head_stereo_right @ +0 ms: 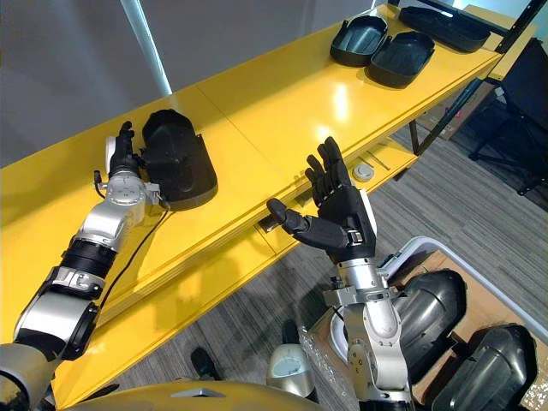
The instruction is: Walk over and take three plastic housings, then place them on the shelf
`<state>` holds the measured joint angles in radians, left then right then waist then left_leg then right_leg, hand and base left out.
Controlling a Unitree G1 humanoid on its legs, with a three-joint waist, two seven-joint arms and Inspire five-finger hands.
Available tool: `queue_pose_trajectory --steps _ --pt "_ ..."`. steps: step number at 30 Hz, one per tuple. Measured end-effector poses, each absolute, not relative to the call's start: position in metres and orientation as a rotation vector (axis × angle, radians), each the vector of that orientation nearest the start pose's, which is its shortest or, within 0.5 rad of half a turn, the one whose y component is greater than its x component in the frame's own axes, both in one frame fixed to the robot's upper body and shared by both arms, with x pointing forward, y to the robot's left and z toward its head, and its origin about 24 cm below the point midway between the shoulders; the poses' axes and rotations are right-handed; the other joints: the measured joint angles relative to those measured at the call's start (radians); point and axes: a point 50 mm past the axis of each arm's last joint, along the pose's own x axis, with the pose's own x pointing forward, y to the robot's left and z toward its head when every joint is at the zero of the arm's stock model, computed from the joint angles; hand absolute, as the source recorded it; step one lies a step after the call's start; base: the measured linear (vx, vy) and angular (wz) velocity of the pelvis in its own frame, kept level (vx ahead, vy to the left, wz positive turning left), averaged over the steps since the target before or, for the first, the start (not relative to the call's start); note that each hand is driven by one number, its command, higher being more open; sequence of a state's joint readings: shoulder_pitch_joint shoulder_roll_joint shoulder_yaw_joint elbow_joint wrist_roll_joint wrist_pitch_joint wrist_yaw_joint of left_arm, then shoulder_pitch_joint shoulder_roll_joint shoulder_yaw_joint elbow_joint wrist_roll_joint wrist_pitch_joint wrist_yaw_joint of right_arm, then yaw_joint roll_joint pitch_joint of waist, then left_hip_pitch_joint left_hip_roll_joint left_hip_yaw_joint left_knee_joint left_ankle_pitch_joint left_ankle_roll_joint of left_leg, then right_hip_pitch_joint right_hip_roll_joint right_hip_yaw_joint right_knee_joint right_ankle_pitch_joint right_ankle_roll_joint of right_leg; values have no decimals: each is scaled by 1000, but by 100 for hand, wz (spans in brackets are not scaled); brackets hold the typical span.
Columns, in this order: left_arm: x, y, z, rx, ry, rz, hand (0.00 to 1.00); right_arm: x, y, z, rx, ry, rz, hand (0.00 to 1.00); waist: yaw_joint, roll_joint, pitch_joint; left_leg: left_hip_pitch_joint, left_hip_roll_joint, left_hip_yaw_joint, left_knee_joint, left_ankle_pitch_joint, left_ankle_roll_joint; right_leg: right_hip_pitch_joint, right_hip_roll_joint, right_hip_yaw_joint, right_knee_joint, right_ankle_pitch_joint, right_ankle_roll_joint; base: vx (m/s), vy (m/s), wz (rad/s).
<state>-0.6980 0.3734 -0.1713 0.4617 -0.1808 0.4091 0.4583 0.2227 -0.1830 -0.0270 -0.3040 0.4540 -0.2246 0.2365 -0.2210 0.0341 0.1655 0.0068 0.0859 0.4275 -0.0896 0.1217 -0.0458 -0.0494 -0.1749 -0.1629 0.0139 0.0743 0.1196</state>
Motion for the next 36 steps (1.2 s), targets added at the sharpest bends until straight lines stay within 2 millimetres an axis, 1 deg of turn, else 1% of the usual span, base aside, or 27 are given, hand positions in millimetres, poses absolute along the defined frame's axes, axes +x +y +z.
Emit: queue_pose_trajectory --steps 3,7,13,14,15,17,18,20,22,24,26,27,29,30,31,32,33,34,36 --pt "372 198 133 377 99 422 100 204 -183 91 223 -342 195 100 0 10 -6 -2 -1 -3 0 0 0 0 0 -1 0 -1 -1 0 0 2" --pt "374 200 147 380 54 471 100 203 -180 89 229 -328 204 100 0 26 -15 -4 0 -7 0 0 0 0 0 -4 0 -2 -3 0 0 0" --pt "374 194 167 339 -57 505 100 202 -176 86 236 -316 218 100 -1 28 -17 -5 0 -9 0 0 0 0 0 -6 1 -4 -5 0 0 0" --pt "372 191 174 320 -103 509 100 201 -176 85 238 -311 215 100 0 28 -17 -6 0 -11 0 0 0 0 0 -9 1 -4 -6 0 0 7" --pt "369 186 186 290 -181 515 100 201 -175 84 238 -305 217 100 -1 28 -17 -9 0 -17 0 2 0 0 0 -14 1 -4 -6 4 -1 9" --pt "365 180 199 259 -257 512 100 200 -172 83 242 -299 224 100 0 29 -17 -12 0 -21 0 3 0 0 0 -21 2 -5 -7 12 -2 9" --pt "359 174 213 215 -356 508 100 200 -169 82 246 -293 236 100 0 30 -18 -15 0 -26 0 4 0 0 -1 -26 3 -5 -7 18 -2 8" --pt "352 167 226 167 -440 500 100 200 -165 82 246 -288 250 100 4 33 -20 -14 0 -30 0 4 0 3 -1 -27 3 -5 -7 24 2 7" --pt "342 155 240 95 -531 475 100 200 -160 81 249 -280 254 100 12 41 -26 -14 -1 -38 0 4 0 9 -2 -36 2 -5 -8 21 4 10" --pt "336 149 244 52 -568 453 100 200 -160 81 218 -278 245 100 18 45 -29 -12 0 -48 0 7 0 19 -2 -48 1 -7 -9 5 0 14" --pt "327 148 237 24 -580 440 100 202 -160 82 204 -283 223 100 24 51 -33 -13 1 -52 0 8 0 20 -1 -52 1 -8 -10 -9 1 8" --pt "321 151 230 11 -577 437 100 203 -160 83 187 -288 215 100 25 55 -36 -13 1 -53 0 9 0 21 0 -54 0 -8 -10 0 0 0" --pt "306 154 201 -19 -510 418 100 205 -162 85 190 -301 177 100 32 60 -40 -13 2 -61 0 12 0 28 0 -64 -4 -9 -10 -9 -1 10" --pt "303 154 193 -27 -486 408 100 205 -162 85 191 -302 168 100 33 60 -40 -13 2 -68 0 13 0 33 0 -71 -6 -9 -10 -8 -6 23" --pt "295 154 176 -41 -432 384 100 205 -164 85 193 -303 147 100 39 57 -42 -14 2 -79 0 16 -1 41 0 -83 -12 -9 -10 -10 -6 21" --pt "286 153 160 -61 -376 359 100 205 -165 86 200 -305 124 100 55 54 -43 -14 3 -82 0 17 -2 47 2 -86 -17 -9 -10 -10 -3 19" --pt "281 153 152 -71 -349 348 100 205 -166 86 202 -307 112 100 59 53 -44 -14 3 -87 0 17 -2 50 2 -89 -19 -9 -10 -6 -1 19" --pt "272 153 139 -80 -303 327 100 205 -167 86 188 -312 84 100 68 50 -46 -16 3 -98 0 18 -2 57 2 -101 -21 -9 -10 -2 1 21" --pt "261 152 125 -80 -254 289 100 205 -169 87 188 -322 43 100 88 42 -50 -18 3 -107 0 19 -2 64 2 -110 -27 -9 -10 -2 2 19"
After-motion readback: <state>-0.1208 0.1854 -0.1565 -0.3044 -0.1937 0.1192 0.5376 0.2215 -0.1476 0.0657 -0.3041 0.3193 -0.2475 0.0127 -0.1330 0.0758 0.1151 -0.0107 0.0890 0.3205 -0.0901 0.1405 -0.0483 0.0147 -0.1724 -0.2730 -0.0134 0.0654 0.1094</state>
